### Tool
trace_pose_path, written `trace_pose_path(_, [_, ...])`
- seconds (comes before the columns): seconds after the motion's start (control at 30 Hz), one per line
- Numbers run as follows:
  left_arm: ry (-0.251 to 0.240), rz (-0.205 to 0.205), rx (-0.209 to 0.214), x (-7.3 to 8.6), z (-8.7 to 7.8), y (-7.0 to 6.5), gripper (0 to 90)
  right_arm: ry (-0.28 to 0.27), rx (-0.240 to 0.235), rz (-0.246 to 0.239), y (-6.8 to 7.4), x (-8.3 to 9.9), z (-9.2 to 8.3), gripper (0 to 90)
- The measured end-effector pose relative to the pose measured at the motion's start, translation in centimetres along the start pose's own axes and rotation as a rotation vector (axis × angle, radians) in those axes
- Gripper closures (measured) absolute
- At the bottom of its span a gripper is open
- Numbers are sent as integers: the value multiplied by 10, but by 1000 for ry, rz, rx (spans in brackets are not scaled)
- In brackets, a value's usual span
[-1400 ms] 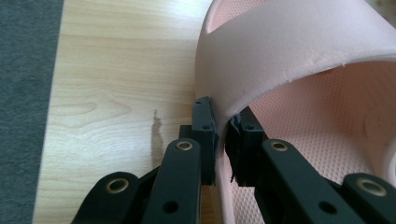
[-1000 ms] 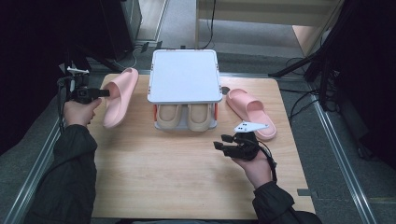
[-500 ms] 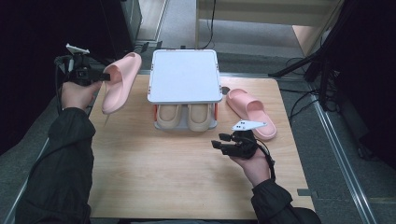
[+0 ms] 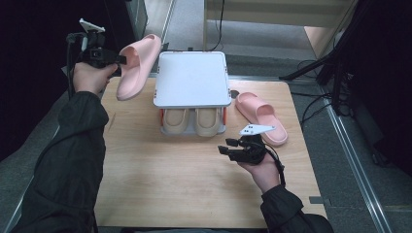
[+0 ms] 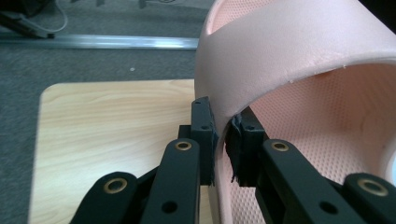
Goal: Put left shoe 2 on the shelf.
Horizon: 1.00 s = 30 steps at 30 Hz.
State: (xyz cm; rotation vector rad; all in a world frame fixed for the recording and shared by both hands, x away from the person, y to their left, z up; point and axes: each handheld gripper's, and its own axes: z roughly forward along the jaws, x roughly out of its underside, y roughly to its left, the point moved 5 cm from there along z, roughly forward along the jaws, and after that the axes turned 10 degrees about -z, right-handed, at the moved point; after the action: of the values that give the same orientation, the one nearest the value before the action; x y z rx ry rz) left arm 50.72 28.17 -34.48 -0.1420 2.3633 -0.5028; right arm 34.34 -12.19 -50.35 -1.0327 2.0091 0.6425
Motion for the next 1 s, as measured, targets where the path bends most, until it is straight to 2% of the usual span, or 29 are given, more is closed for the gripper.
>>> trace_pose_path(0.17, [11,42,9,-4,8,-26,814,-1,-4,0,0,0,0,536])
trace_pose_path(0.47, [44,55,-1,-7,34,-56,810,-5,-11,0,1,0,-1,536])
trace_pose_path(0.57, [60,70,4,-6,40,-62,806,-5,-9,-1,0,-1,-1,536])
trace_pose_path(0.7, [63,57,9,-2,53,-71,803,-13,-9,-6,0,-1,-2,536])
trace_pose_path(0.93, [60,37,0,1,69,-77,798,-15,-12,-2,0,-1,-4,536])
trace_pose_path(1.0, [64,51,-6,2,71,-77,794,-17,-13,0,-1,-1,-4,536])
